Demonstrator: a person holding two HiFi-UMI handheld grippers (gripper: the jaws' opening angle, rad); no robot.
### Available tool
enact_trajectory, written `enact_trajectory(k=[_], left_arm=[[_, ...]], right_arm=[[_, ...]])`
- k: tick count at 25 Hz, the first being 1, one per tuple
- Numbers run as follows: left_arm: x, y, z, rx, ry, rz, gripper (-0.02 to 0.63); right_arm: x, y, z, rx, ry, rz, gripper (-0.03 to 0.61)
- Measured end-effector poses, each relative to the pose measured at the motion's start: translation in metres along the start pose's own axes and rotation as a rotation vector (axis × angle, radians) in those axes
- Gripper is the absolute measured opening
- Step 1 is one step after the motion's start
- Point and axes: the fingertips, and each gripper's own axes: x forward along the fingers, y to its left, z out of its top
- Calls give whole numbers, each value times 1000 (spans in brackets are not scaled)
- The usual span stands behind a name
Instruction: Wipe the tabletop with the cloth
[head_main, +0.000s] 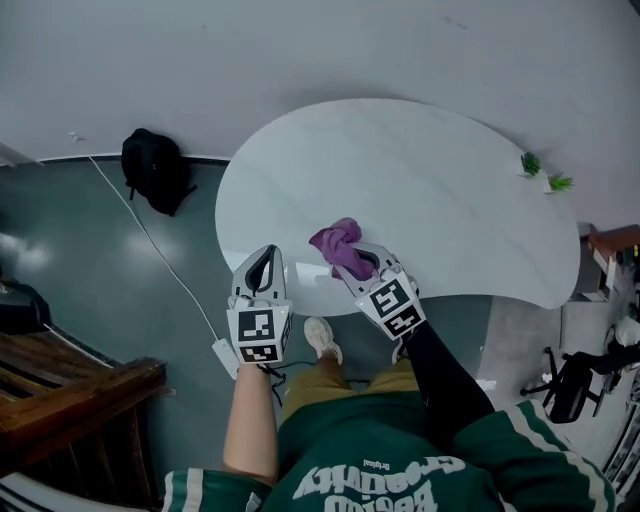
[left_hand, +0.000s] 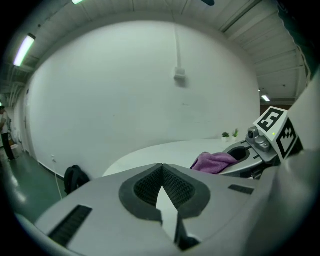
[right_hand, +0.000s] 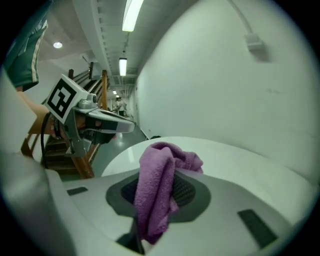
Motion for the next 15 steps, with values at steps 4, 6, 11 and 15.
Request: enact_trajectory(k=[4,6,11,15], left_arm=[[35,-83,17,65,-5,-99,0],[51,-130,26,98,-7,-141,0],[91,-258,55,167,-27,-222,0],[118,-357,67,200,-39,-285,0]], right_arm=[[-69,-69,-34,66,-16,-139,100],[-105,-101,-54,93,-23,-189,100],[-206,-183,-109,135,-41,-292,100],[-287,-242,-155,167,-46,-375,100]])
